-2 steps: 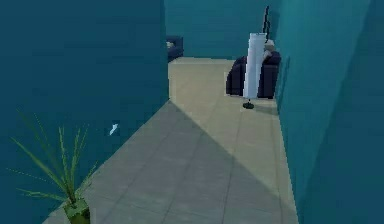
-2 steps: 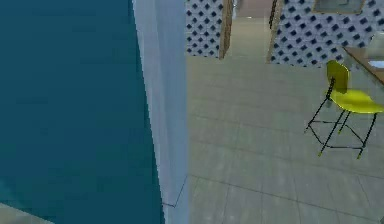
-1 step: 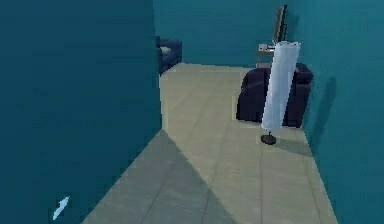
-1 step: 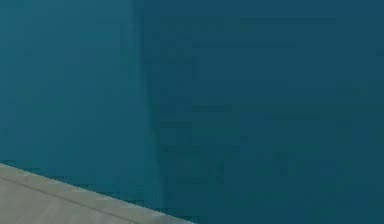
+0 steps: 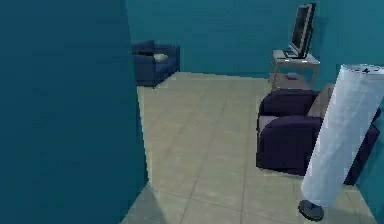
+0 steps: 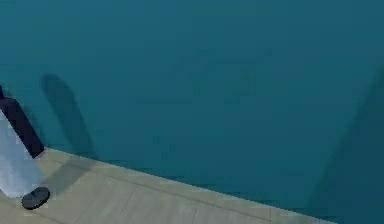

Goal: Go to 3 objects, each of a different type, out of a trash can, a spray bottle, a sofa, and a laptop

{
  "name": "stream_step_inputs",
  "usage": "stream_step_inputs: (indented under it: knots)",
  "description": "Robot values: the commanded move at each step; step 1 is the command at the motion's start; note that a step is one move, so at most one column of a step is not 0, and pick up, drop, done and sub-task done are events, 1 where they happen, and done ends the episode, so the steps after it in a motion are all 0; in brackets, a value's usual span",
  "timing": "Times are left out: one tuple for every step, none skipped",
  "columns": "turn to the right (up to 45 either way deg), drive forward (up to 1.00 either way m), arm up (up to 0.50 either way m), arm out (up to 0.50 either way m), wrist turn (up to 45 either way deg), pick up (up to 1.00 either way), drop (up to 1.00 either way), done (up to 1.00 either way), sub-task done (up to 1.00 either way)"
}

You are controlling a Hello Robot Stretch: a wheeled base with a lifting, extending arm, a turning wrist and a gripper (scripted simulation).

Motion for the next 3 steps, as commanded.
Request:
stream_step_inputs:
  knots:
    - [0.0,1.00,0.00,0.00,0.0,0.00,0.00,0.00,0.00]
    - [0.0,1.00,0.00,0.00,0.0,0.00,0.00,0.00,0.00]
    - [0.0,1.00,0.00,0.00,0.0,0.00,0.00,0.00,0.00]
